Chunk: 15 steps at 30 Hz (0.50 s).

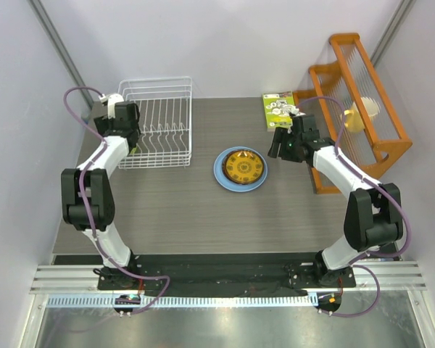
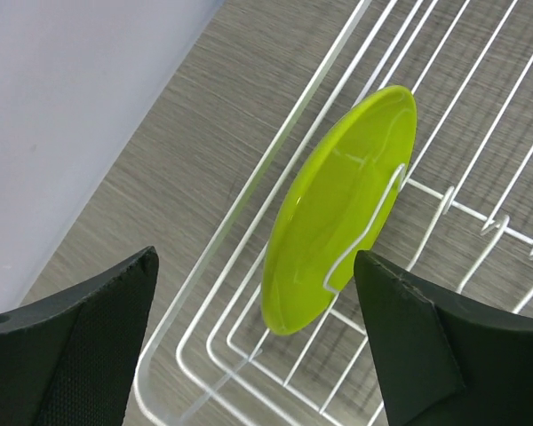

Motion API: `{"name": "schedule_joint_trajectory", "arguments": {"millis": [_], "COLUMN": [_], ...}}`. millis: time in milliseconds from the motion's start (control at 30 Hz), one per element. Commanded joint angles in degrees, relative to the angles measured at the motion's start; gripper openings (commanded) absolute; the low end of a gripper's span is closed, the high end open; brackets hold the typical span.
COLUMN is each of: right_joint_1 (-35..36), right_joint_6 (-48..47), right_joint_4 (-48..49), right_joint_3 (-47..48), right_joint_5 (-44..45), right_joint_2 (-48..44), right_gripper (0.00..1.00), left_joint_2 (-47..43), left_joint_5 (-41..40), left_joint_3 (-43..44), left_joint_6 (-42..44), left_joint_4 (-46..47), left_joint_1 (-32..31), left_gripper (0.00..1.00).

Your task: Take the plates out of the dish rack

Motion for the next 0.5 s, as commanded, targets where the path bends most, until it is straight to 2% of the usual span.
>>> {"name": "schedule_joint_trajectory", "arguments": {"millis": [0, 100, 133, 267, 300, 367, 400, 467], "right_joint_1": [0.1, 0.2, 0.1, 0.1, 0.2, 0.2, 0.2, 0.1], "right_joint_6": [-0.9, -0.9, -0.8, -0.8, -0.8, -0.8, -0.7, -0.7], "right_joint_4": [0.2, 0.2, 0.2, 0.2, 0.3, 0.3, 0.3, 0.2], "right_joint_3": [0.7, 0.3, 0.0, -0.8, -0.9, -1.4, -1.6, -2.0], "right_joint_5": [0.3, 0.3, 0.3, 0.6, 0.6, 0.6, 0.6, 0.6], "right_joint_2": [0.5, -0.1, -0.3, -1.0, -1.2, -1.4, -1.6, -1.8], "right_gripper": [0.66, 0.64, 0.63, 0.59, 0.58, 0.56, 0.56, 0.55], "left_joint_2": [2.5, 4.2, 4.4, 4.7, 4.7, 4.3, 4.1, 3.4], "left_joint_5": [3.3, 3.8, 3.9, 3.9, 3.8, 2.7, 2.4, 2.0], "left_joint_3": [3.5, 4.2, 4.3, 4.3, 4.3, 4.2, 3.8, 2.7], "left_joint_6": [-1.5, -1.6, -1.6, -1.8, -1.8, -2.1, -2.1, -2.0], "left_joint_4": [2.6, 2.5, 2.5, 2.3, 2.2, 2.0, 2.0, 2.2], "left_joint_1": [1.3, 1.6, 1.6, 1.6, 1.6, 1.6, 1.6, 1.6], "left_gripper": [0.88, 0.82, 0.75, 0.59, 0.50, 0.42, 0.30, 0.24]}}
